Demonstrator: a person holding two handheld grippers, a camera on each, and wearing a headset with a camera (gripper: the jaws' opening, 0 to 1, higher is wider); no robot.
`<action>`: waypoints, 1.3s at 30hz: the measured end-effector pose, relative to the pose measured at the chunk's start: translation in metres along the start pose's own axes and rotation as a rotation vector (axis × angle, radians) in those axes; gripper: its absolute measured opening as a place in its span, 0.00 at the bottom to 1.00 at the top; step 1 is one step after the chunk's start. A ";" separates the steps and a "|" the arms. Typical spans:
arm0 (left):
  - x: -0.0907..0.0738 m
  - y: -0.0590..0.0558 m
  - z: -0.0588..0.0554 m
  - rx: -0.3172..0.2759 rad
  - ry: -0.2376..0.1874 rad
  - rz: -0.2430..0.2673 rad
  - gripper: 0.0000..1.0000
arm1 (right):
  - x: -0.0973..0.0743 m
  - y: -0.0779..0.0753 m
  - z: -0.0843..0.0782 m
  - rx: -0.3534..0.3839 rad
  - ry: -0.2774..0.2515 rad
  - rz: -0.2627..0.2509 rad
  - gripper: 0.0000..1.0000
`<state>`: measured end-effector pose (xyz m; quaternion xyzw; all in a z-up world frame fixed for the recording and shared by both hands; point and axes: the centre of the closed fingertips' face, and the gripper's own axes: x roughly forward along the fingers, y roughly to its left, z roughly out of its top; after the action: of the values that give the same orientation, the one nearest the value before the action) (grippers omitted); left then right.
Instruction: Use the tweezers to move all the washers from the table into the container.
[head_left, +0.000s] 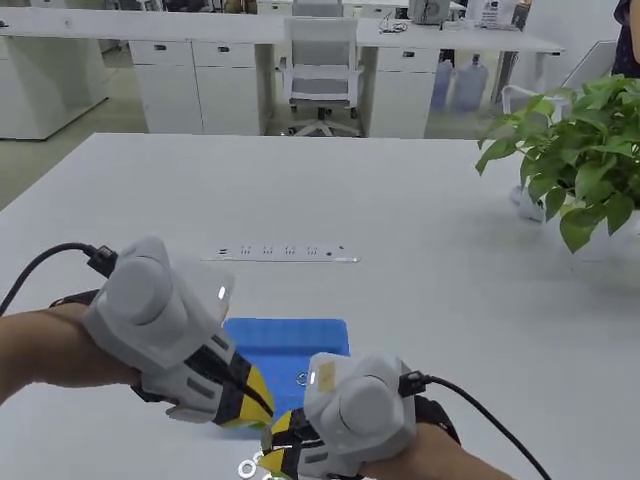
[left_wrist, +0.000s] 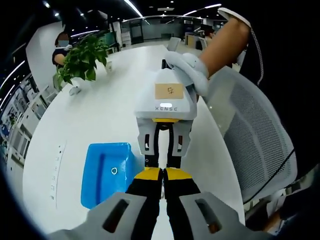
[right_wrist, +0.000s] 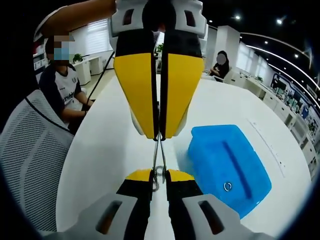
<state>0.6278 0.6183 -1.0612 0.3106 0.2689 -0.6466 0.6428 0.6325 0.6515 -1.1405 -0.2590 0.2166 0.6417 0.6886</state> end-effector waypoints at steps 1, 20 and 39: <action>0.000 -0.001 -0.001 0.000 0.001 -0.001 0.05 | 0.001 0.001 -0.001 0.000 0.002 0.002 0.12; 0.010 -0.012 -0.008 -0.010 0.007 -0.019 0.05 | 0.006 0.013 -0.014 -0.008 0.026 0.006 0.14; 0.011 -0.009 -0.010 -0.011 0.003 0.001 0.05 | 0.010 0.013 -0.015 -0.017 0.028 -0.008 0.14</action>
<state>0.6196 0.6190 -1.0767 0.3079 0.2734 -0.6444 0.6443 0.6209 0.6504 -1.1592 -0.2748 0.2200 0.6371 0.6857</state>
